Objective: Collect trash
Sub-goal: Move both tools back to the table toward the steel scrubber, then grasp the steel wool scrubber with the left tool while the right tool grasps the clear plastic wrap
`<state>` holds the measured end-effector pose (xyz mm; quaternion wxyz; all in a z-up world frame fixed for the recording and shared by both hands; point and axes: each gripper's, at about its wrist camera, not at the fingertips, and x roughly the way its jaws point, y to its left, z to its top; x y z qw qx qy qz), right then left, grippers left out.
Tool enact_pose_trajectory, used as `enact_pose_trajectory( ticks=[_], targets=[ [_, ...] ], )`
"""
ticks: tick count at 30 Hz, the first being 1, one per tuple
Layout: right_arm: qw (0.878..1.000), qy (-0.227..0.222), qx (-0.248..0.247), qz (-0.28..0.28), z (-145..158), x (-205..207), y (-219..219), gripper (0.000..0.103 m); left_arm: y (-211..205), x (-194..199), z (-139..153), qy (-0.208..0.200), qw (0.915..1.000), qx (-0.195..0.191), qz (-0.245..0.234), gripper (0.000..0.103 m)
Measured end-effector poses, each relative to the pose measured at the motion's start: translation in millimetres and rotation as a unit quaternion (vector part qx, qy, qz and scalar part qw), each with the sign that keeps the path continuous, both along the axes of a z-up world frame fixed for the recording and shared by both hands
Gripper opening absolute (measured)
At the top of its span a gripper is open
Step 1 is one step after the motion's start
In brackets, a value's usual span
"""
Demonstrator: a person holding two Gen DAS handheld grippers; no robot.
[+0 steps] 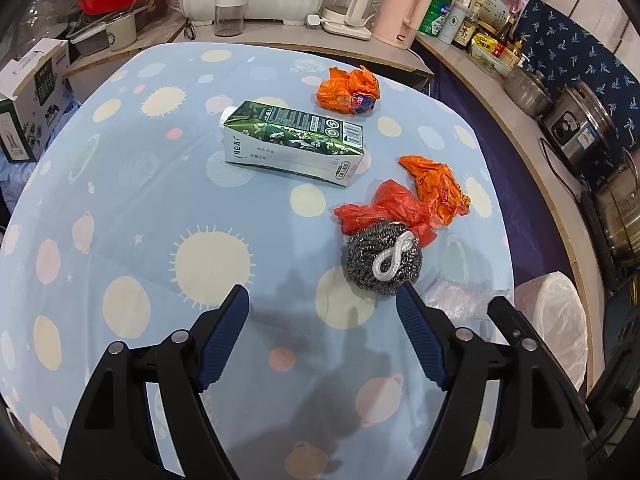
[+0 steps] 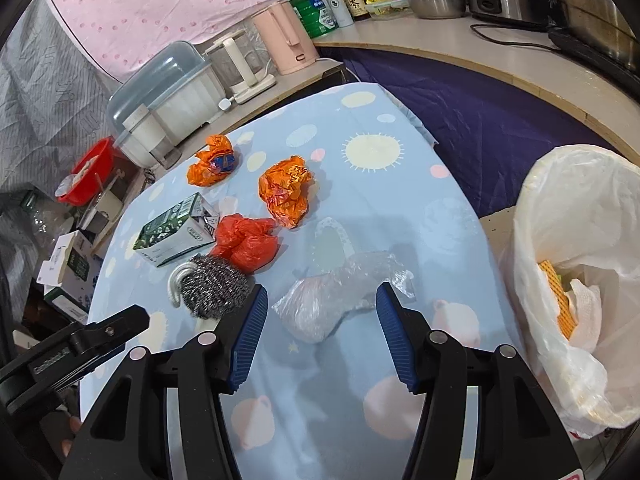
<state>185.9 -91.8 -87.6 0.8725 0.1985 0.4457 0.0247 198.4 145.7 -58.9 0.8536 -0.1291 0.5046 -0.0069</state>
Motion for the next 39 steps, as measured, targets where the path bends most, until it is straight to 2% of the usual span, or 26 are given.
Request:
enact_pose_trajectory(
  ticks=[5,7,9,11,14,16,21,26,31,39],
  targets=[
    [1.000,0.017,0.003,0.003,-16.0,15.5,0.6,0.055,-8.1,11.2,-3.5,0.003,0.9999,0.001,-0.010,0.073],
    [1.000,0.021,0.004,0.004,-21.1,19.1,0.7,0.052,-12.9,16.0,-4.9,0.003,0.9999,0.000,-0.016,0.076],
    [1.000,0.028,0.005,0.010,-25.8,22.8,1.4,0.042,-18.1,21.3,-7.1,0.004,0.9998,0.000,-0.020,0.076],
    [0.999,0.034,0.006,0.016,-29.6,24.8,2.4,0.025,-22.7,27.1,-10.5,0.004,0.9997,0.000,-0.024,0.076],
    [0.999,0.036,0.008,0.021,-33.1,26.4,3.1,0.017,-28.1,38.0,-18.5,0.009,0.9996,0.000,-0.027,0.076],
    [0.999,0.036,0.009,0.023,-33.4,26.5,3.2,0.016,-30.1,44.8,-23.6,0.010,0.9996,0.000,-0.026,0.076],
    [0.999,0.037,0.014,0.025,-34.6,27.2,2.8,0.015,-36.8,54.4,-30.9,0.010,0.9994,-0.007,-0.032,0.066],
    [0.999,0.039,0.015,0.030,-32.6,25.6,2.2,0.015,-46.9,51.3,-26.8,0.002,0.9989,-0.010,-0.047,0.045],
    [0.998,0.038,0.004,0.044,-24.6,21.3,3.9,0.012,-47.3,38.7,-23.0,-0.006,0.9989,-0.014,-0.045,0.040],
    [0.998,0.019,-0.003,0.058,-3.7,1.3,7.5,0.010,-38.1,8.7,-11.6,-0.013,0.9991,-0.015,-0.038,0.039]
  ],
)
